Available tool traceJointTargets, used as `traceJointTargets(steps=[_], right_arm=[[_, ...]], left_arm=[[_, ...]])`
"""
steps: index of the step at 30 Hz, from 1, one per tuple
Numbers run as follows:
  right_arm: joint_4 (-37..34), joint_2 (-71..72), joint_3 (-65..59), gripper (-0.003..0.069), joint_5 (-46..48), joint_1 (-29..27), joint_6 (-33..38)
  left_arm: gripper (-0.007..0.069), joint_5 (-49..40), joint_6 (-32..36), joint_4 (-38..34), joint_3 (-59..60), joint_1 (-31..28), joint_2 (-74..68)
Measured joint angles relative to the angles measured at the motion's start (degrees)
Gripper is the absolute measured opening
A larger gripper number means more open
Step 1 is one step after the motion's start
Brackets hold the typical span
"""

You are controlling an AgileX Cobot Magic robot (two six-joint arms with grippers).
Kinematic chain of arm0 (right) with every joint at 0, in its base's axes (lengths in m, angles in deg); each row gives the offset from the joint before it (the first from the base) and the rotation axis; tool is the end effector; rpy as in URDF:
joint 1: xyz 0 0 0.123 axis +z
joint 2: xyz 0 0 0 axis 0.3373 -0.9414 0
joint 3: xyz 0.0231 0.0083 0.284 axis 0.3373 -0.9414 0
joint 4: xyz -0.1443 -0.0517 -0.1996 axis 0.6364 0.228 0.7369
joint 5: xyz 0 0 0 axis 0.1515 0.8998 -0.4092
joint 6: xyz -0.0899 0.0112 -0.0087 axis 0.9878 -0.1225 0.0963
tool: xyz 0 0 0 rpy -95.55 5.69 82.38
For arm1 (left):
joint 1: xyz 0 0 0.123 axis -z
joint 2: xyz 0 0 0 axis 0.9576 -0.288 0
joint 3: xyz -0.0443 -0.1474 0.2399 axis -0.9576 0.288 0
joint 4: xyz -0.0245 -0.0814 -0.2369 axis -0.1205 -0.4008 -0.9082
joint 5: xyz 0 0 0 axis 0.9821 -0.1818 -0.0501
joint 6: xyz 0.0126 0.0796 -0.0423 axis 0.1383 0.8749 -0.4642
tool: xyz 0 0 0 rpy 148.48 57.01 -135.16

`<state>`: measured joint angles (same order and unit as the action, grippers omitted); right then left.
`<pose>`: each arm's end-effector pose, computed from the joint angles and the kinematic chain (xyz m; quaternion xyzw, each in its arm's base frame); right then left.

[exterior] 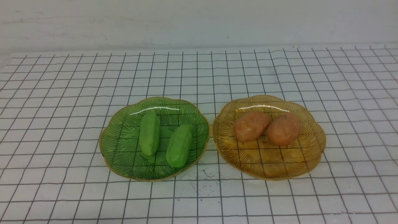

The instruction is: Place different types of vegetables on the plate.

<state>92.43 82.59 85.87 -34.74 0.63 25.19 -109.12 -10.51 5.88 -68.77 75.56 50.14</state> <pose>-0.0032 -0.0192 0.3913 -0.0482 0.5139 0.0428 0.8554 0.0521 -0.0027 0.1705 0.0469 0.8079 0.0064 0.5874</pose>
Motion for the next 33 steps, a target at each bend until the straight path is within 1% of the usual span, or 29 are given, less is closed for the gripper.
traceJointTargets(steps=[6,7,9,13,15,16,17,18,21,24,27,30,33], right_arm=[[-0.2,0.0,0.0,-0.0013,0.0,0.0,0.0],[-0.7,0.0,-0.1,-0.0013,0.0,0.0,0.0],[-4.2,0.0,-0.2,-0.0013,-0.3,0.0,0.4],[-18.5,0.0,-1.7,-0.0013,-2.0,0.0,9.5],[-27.4,0.0,-3.1,-0.0013,-2.7,0.0,17.6],[-32.7,0.0,-4.3,-0.0013,-3.2,0.0,23.4],[-34.3,0.0,-4.6,-0.0013,-3.3,0.0,24.9],[-38.1,0.0,-5.2,-0.0013,-3.6,0.0,27.8],[-45.5,0.0,-7.2,-0.0013,-4.9,0.0,35.2],[-48.7,0.0,-9.2,-0.0013,-5.5,0.0,39.0],[-49.7,0.0,-10.9,-0.0013,-5.5,0.0,39.9],[-49.6,0.0,-12.5,-0.0013,-5.5,0.0,40.3],[-46.9,1.3,-17.0,-0.0013,-5.0,-1.3,40.6]], left_arm=[[-0.0008,0.0,0.0,0.0,0.0,0.0,0.0],[-0.0008,0.0,-0.1,0.0,0.0,0.0,0.0],[-0.0008,0.0,-0.1,0.0,0.0,0.0,0.0],[-0.0008,0.0,-0.1,0.0,0.0,0.0,0.0],[-0.0008,0.0,-0.1,0.0,0.0,0.0,0.0],[-0.0008,0.0,-0.1,0.0,0.0,0.0,0.0],[-0.0008,0.0,-0.1,0.0,0.0,0.0,0.0],[-0.0008,0.0,-0.1,0.0,0.0,0.0,0.0],[-0.0008,0.0,-0.1,0.0,0.0,0.0,0.0],[-0.0008,0.0,-0.1,0.0,0.0,0.0,0.0],[-0.0008,0.0,-0.1,0.0,0.0,0.0,0.0],[-0.0008,0.0,-0.1,0.0,0.0,0.0,0.0],[-0.0008,0.0,-0.2,0.0,0.0,0.0,0.0]])
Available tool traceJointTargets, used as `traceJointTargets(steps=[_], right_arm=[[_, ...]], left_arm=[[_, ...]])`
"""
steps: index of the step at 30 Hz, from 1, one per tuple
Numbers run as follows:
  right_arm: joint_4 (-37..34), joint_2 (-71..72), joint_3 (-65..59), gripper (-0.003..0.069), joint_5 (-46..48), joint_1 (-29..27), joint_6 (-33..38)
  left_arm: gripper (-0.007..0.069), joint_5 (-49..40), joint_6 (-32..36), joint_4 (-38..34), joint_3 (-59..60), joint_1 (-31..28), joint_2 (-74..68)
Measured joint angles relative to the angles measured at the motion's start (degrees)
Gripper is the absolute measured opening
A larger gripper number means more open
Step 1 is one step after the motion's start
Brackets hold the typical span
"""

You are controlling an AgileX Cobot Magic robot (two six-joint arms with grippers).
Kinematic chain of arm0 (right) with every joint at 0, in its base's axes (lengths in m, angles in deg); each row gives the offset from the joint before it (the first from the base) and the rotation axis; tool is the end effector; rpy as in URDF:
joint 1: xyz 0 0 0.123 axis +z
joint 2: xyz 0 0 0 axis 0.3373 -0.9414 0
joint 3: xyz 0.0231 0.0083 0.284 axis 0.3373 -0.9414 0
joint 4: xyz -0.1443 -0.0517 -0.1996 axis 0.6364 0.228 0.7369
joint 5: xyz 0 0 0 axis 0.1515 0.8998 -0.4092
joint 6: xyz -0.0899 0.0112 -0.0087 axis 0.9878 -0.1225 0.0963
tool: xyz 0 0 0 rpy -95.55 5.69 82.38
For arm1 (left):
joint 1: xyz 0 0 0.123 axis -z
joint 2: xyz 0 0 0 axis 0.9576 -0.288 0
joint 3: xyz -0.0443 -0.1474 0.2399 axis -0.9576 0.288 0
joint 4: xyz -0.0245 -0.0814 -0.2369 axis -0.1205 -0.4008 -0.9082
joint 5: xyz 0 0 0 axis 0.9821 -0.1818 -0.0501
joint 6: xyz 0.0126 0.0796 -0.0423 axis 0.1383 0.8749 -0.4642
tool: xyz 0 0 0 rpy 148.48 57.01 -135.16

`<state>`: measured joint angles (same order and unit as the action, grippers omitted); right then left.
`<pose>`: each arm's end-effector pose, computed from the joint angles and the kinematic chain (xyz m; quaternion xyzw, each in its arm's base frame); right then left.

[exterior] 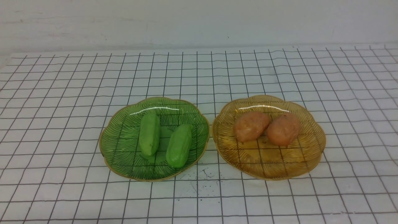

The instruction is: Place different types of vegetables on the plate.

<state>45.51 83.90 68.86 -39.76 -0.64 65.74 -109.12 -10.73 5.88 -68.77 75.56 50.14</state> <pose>0.0354 0.0103 0.3041 -0.1096 0.6179 0.1061 0.7713 0.0521 -0.0027 0.1705 0.0454 0.8080 0.0053 0.5874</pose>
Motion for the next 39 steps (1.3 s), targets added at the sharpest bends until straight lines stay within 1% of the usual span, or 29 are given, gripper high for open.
traceJointTargets(steps=[2,5,7,8,9,11,12,14,19,39], right_arm=[[1.8,1.3,-5.9,-0.0013,0.3,-4.7,0.1],[3.5,2.6,-11.1,-0.0013,1.0,-9.4,0.1],[4.0,3.3,-13.5,-0.0013,1.3,-11.2,0.1],[4.2,3.7,-17.1,-0.0013,1.7,-13.7,0.1],[4.1,3.7,-19.0,-0.0013,2.8,-15.0,-0.4],[3.1,3.7,-19.9,-0.0013,5.1,-17.1,-1.5],[3.0,3.7,-20.0,-0.0013,5.8,-17.3,-1.8],[1.6,3.7,-20.1,-0.0013,11.3,-18.9,-3.7],[1.0,3.7,-20.0,-0.0013,12.8,-19.2,-4.5],[1.0,3.7,-20.0,-0.0013,13.0,-19.3,-4.4]], left_arm=[[-0.0008,0.0,0.0,0.0,0.0,0.0,0.0],[-0.0008,0.0,0.0,0.0,0.0,0.0,0.0],[-0.0008,0.0,0.0,0.0,0.0,0.0,0.0],[-0.0008,0.0,0.0,0.0,0.0,0.0,0.0],[-0.0008,0.0,0.0,0.0,0.0,0.0,0.0],[-0.0008,0.0,0.0,0.0,0.0,0.0,0.0],[-0.0008,0.0,0.0,0.0,0.0,0.0,0.0],[-0.0008,0.0,0.0,0.0,0.0,0.0,0.0],[-0.0008,0.0,0.0,0.0,0.0,0.0,0.0],[-0.0008,0.0,-0.1,0.0,0.0,0.0,0.0]])
